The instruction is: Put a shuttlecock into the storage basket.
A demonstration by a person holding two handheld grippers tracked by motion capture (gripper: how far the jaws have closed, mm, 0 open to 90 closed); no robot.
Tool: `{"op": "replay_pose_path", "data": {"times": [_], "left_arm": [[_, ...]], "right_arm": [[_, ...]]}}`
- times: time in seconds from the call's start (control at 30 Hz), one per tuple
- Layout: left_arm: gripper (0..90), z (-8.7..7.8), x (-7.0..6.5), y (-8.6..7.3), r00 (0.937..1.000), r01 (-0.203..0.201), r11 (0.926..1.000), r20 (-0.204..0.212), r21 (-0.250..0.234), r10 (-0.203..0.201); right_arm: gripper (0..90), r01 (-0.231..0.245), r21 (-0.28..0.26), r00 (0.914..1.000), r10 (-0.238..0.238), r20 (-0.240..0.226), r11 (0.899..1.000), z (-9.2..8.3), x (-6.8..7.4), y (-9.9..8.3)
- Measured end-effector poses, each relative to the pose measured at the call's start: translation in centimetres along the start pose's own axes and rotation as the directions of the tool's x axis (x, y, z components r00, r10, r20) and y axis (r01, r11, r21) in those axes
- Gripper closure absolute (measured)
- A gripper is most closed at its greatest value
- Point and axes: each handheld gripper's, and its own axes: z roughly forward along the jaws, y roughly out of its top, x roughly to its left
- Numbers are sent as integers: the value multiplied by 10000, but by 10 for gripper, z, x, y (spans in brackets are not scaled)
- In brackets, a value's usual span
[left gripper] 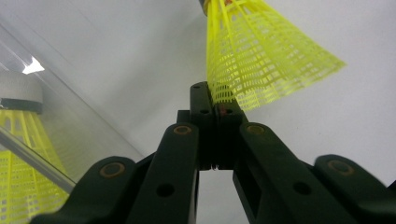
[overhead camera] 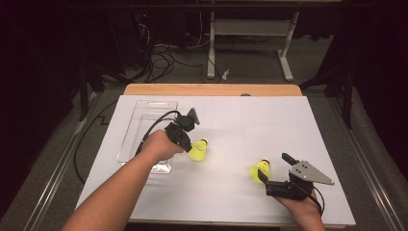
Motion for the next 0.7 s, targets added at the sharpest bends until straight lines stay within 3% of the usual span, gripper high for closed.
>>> {"op": "replay_pose_path", "data": {"times": [0.6,0.7], "left_arm": [[897,-18,8,-12,9994,-133,9997,315,205,127],[897,-21,8,-11,9996,12,9997,295,230,-19]], "right_arm": [[5,42,7,10000,-42,-4,10000,0,1,0],[4,50,-7,10000,-50,5,10000,0,1,0]]}}
